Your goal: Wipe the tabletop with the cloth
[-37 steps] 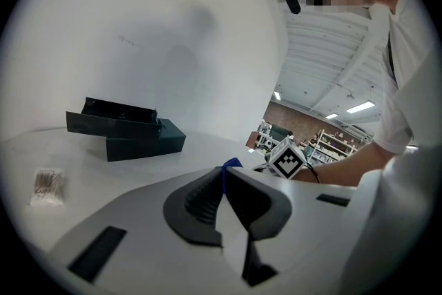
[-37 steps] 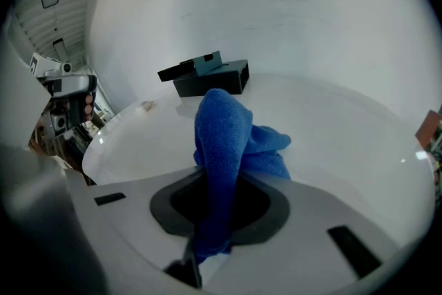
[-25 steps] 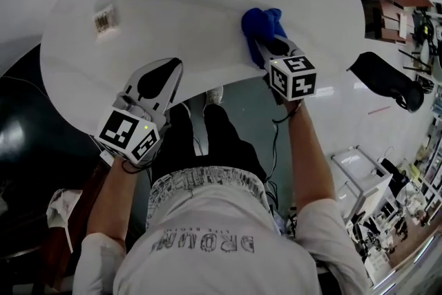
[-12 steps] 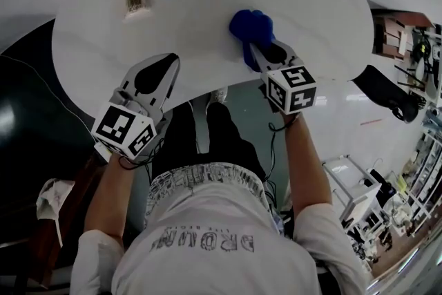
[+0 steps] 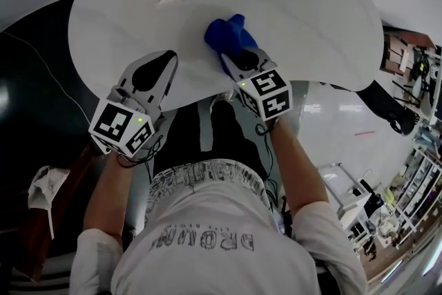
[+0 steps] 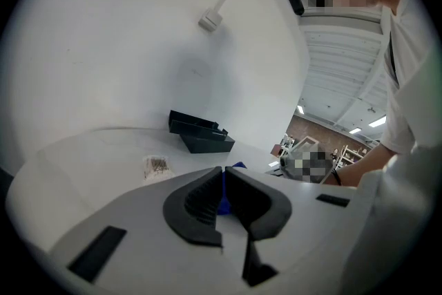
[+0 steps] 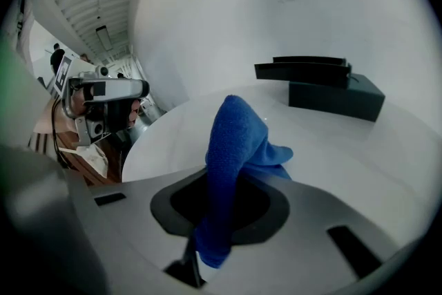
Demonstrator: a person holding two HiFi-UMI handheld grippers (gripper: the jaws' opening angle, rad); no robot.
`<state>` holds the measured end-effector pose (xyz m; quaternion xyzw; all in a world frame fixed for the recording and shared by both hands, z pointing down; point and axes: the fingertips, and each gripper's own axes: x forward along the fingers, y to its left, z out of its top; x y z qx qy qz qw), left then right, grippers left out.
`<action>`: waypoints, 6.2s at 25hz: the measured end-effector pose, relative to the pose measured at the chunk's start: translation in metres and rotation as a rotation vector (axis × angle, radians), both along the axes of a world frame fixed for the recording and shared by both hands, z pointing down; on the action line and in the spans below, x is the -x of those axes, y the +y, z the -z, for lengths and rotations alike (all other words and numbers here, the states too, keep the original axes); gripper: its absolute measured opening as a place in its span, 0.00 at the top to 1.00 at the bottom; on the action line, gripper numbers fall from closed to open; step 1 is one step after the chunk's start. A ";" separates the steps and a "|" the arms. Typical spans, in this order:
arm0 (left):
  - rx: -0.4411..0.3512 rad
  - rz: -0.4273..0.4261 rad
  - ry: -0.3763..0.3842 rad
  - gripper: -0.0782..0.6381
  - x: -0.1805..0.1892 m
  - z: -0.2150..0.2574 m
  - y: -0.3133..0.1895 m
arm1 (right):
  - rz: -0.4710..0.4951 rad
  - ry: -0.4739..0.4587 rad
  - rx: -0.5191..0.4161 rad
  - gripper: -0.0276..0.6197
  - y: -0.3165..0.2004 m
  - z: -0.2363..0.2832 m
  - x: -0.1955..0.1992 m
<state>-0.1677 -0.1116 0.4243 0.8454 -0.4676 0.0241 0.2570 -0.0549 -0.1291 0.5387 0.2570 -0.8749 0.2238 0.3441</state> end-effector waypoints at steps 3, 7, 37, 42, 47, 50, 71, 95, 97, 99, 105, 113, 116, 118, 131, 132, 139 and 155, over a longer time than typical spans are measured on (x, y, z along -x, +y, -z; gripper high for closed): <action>0.005 0.024 0.000 0.85 0.021 0.001 0.008 | 0.045 0.005 0.010 0.85 0.015 -0.003 0.028; 0.004 0.044 0.002 0.85 0.037 -0.003 0.016 | 0.102 0.031 0.048 0.85 0.033 -0.020 0.055; 0.005 -0.106 -0.050 0.85 -0.086 0.007 -0.003 | 0.103 0.070 0.046 0.85 0.026 -0.038 -0.044; 0.006 -0.159 -0.051 0.85 -0.133 0.005 -0.016 | 0.035 0.058 0.056 0.85 0.015 -0.038 -0.096; -0.002 -0.207 -0.053 0.85 -0.174 0.007 -0.030 | -0.046 0.051 0.063 0.85 0.006 -0.038 -0.149; -0.005 -0.235 -0.055 0.85 -0.193 0.010 -0.035 | -0.093 0.048 0.070 0.85 0.003 -0.037 -0.175; -0.009 -0.334 -0.071 0.85 -0.254 0.012 -0.034 | -0.291 0.036 0.040 0.85 -0.008 -0.036 -0.271; -0.146 -0.216 -0.069 0.85 -0.179 0.079 -0.043 | -0.347 -0.154 -0.133 0.85 -0.035 0.078 -0.222; -0.160 -0.206 -0.072 0.85 -0.171 0.086 -0.044 | -0.340 -0.160 -0.147 0.85 -0.038 0.089 -0.215; -0.171 -0.198 -0.077 0.85 -0.164 0.094 -0.044 | -0.335 -0.168 -0.158 0.85 -0.039 0.098 -0.209; -0.222 -0.179 -0.068 0.85 -0.150 0.119 -0.042 | -0.331 -0.191 -0.202 0.85 -0.039 0.129 -0.197; -0.282 -0.164 -0.077 0.85 -0.134 0.151 -0.039 | -0.324 -0.220 -0.273 0.85 -0.038 0.173 -0.183; -0.302 -0.161 -0.080 0.85 -0.129 0.161 -0.038 | -0.323 -0.230 -0.293 0.85 -0.036 0.187 -0.179; -0.311 -0.157 -0.080 0.85 -0.125 0.166 -0.037 | -0.321 -0.236 -0.305 0.85 -0.035 0.195 -0.176; -0.372 -0.122 -0.087 0.85 -0.095 0.196 -0.034 | -0.283 -0.270 -0.381 0.85 -0.033 0.239 -0.146; -0.375 -0.120 -0.087 0.85 -0.093 0.197 -0.034 | -0.278 -0.271 -0.384 0.85 -0.033 0.241 -0.143; -0.383 -0.108 -0.085 0.85 -0.089 0.203 -0.033 | -0.257 -0.278 -0.400 0.85 -0.029 0.254 -0.136; -0.364 -0.084 -0.078 0.85 -0.076 0.196 -0.031 | -0.232 -0.298 -0.393 0.85 -0.024 0.260 -0.120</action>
